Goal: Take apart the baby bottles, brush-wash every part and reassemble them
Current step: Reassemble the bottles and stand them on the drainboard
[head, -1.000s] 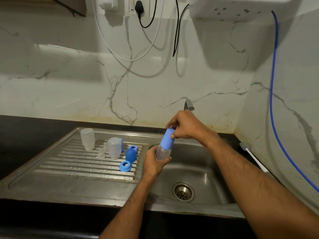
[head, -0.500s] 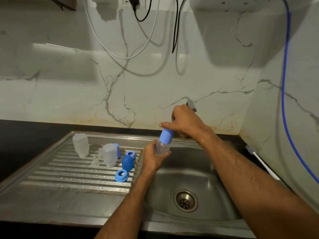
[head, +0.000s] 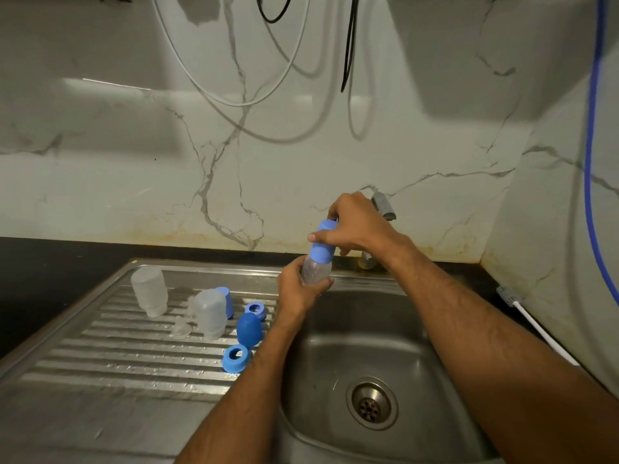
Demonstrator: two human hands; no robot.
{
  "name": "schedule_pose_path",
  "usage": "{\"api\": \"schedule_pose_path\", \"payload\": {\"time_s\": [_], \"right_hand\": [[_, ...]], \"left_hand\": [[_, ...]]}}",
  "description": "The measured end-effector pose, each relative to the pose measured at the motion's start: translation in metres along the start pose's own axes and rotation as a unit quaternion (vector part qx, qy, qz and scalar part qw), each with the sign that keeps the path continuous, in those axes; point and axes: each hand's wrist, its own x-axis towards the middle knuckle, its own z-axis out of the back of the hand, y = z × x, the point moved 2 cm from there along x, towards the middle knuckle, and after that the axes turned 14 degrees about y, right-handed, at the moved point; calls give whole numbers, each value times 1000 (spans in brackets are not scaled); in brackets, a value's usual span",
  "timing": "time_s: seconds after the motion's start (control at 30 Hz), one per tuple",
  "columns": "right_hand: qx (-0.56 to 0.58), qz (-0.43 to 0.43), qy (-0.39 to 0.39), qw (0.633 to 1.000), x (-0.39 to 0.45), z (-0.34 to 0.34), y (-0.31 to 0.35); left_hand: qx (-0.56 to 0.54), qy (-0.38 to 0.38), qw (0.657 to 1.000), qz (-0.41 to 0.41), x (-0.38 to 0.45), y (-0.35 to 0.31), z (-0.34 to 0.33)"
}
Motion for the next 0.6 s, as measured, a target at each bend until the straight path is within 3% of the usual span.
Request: {"api": "schedule_pose_path", "payload": {"time_s": [0.17, 0.3, 0.37, 0.6], "right_hand": [[-78, -66, -35, 994, 11, -11, -4], [60, -1, 44, 997, 23, -10, -8], [73, 36, 64, 995, 28, -11, -9], [67, 2, -27, 997, 43, -25, -15]], "left_hand": [[0, 7, 1000, 6, 8, 13, -2], [-7, -12, 1000, 20, 17, 21, 4], [-8, -11, 1000, 15, 22, 21, 5], [-10, -16, 1000, 7, 34, 26, 7]]}}
